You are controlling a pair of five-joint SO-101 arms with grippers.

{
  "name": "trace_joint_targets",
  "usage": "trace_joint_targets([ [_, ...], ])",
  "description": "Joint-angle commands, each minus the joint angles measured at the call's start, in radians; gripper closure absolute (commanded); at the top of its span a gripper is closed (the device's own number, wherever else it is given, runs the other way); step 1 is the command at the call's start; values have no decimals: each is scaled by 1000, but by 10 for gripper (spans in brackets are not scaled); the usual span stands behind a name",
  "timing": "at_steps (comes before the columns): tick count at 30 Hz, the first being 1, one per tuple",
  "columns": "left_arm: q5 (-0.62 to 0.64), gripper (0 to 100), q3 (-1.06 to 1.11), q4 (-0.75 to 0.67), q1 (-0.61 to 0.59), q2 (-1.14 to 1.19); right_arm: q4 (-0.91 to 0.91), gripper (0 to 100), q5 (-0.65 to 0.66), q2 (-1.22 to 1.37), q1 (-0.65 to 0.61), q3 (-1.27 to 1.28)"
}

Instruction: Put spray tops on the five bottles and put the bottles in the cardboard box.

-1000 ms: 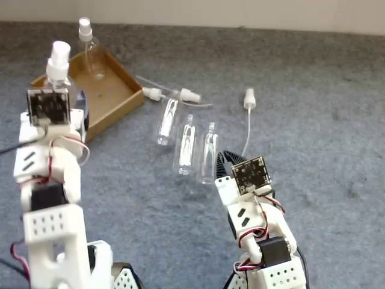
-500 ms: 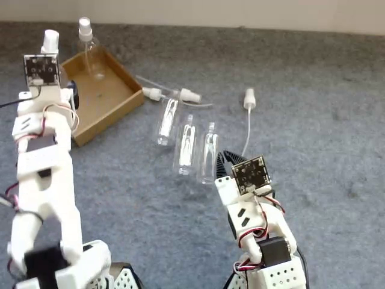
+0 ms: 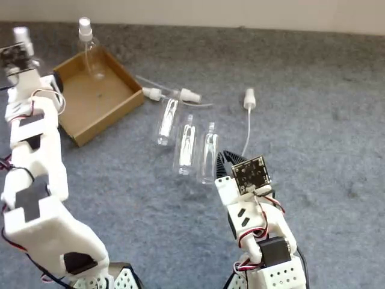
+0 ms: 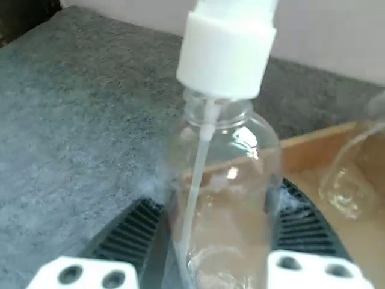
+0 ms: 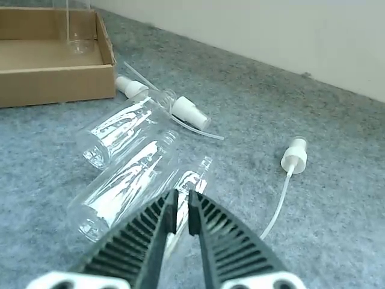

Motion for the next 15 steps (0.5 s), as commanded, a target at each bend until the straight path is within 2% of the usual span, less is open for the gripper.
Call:
trace_joint_targets([
  [1,58,899,-65,-203,-8,65,-22,976,-6,1,13,114],
  [15,60,899,-67,-460,18,225,-21,976,-6,2,13,114],
])
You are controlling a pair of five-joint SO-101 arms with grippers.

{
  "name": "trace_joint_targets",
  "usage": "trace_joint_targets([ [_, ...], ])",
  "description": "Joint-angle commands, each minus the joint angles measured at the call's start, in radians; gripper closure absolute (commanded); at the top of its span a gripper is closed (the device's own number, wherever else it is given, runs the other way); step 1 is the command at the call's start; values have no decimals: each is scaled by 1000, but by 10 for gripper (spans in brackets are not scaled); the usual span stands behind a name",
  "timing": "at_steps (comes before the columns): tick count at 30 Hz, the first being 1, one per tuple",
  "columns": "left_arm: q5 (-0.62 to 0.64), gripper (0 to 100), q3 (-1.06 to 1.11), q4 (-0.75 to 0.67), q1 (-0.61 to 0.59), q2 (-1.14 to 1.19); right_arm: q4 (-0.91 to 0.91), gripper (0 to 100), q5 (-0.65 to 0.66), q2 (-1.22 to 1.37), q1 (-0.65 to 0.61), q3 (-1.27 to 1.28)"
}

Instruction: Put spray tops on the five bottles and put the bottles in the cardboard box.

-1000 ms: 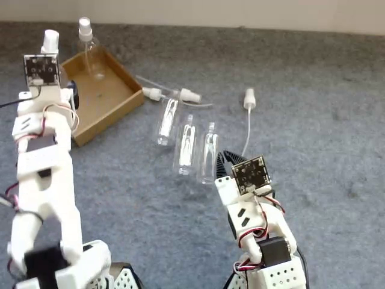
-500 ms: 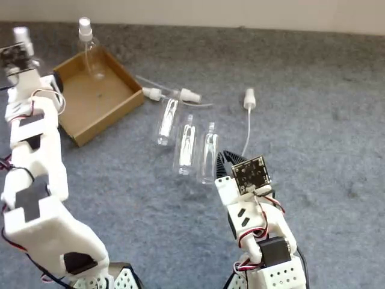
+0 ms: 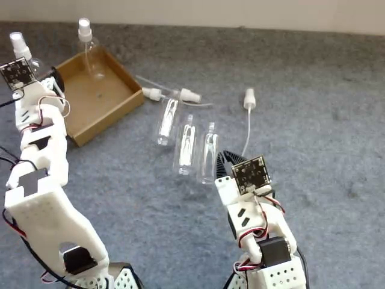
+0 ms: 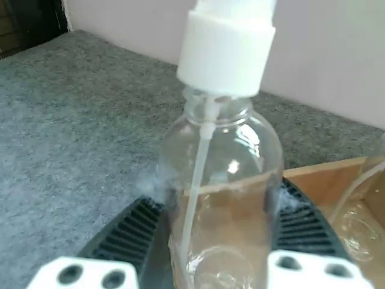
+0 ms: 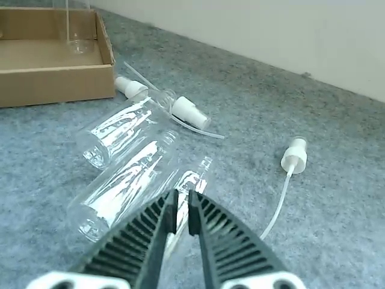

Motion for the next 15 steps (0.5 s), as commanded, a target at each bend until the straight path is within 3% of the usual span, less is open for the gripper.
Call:
trace_joint_targets([
  [1,6,899,-58,-89,24,18,-21,976,-6,2,13,114],
  [15,5,899,-171,-77,48,125,-21,976,-6,2,13,114],
])
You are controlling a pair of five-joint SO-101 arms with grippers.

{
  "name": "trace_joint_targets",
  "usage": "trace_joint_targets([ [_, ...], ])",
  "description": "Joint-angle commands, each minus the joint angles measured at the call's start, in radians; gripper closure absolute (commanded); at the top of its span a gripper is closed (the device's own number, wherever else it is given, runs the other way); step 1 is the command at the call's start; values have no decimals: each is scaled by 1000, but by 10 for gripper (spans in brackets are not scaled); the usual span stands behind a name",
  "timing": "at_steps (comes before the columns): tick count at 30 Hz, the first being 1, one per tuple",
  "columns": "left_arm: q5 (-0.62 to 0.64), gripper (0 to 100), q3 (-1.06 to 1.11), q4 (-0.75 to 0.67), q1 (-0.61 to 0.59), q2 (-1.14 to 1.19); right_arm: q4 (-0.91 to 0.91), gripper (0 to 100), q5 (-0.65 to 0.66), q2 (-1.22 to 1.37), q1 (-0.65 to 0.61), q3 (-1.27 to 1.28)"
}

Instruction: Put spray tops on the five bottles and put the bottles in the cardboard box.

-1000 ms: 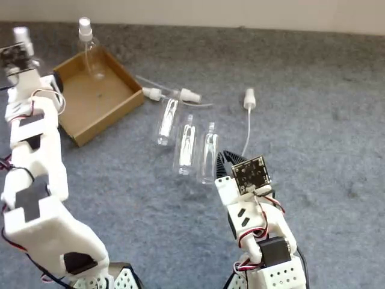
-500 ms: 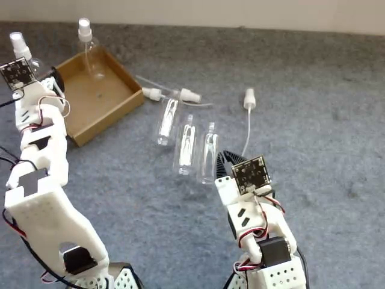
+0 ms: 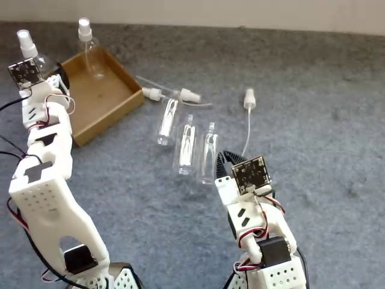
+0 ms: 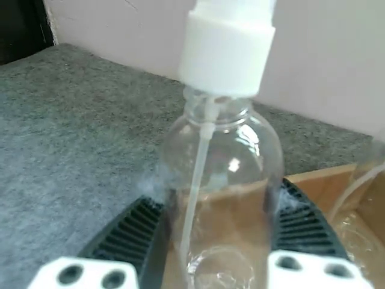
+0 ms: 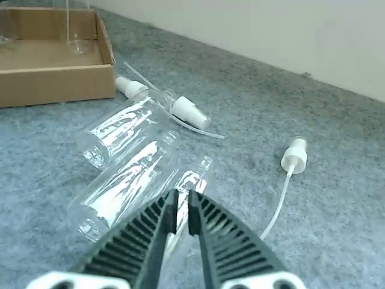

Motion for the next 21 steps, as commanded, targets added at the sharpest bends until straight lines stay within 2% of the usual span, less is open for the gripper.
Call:
trace_joint_targets([
  [1,5,899,-59,-6,19,-7,-21,976,-6,2,13,114],
  [21,2,896,-105,-2,27,2,-21,975,-6,2,13,114],
])
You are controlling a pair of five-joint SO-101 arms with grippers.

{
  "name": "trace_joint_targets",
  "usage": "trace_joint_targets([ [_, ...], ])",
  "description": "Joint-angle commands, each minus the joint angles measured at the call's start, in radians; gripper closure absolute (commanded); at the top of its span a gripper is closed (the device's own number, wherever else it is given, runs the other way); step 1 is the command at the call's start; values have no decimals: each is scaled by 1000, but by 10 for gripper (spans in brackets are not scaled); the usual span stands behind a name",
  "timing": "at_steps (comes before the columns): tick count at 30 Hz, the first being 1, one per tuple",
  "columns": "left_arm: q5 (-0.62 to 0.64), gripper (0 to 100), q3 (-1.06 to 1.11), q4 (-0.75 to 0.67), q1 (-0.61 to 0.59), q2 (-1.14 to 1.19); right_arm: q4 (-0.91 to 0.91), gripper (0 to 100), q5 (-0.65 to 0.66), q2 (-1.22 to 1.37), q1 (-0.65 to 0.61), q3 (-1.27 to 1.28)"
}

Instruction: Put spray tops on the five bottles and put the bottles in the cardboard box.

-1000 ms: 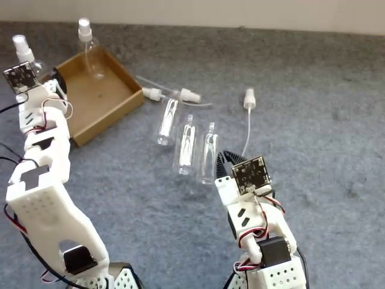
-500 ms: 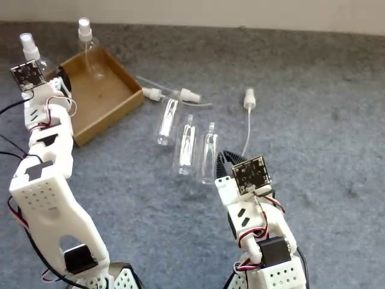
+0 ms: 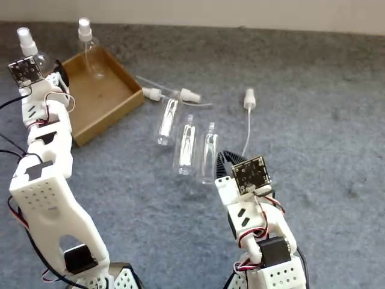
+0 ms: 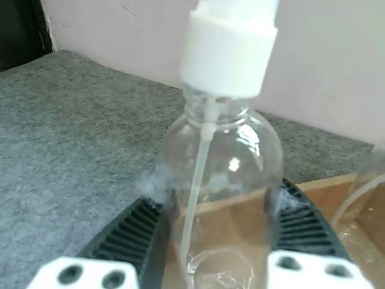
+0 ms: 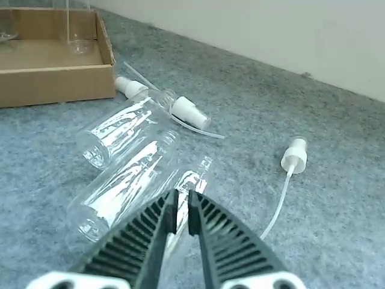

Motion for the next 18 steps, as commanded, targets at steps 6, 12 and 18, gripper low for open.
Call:
trace_joint_targets([
  [6,2,896,-58,0,27,-19,-21,975,-6,2,13,114],
  [12,-2,896,-50,0,38,-18,-21,975,-6,2,13,114],
  [18,-129,899,-58,-6,62,28,-21,975,-6,2,13,114],
])
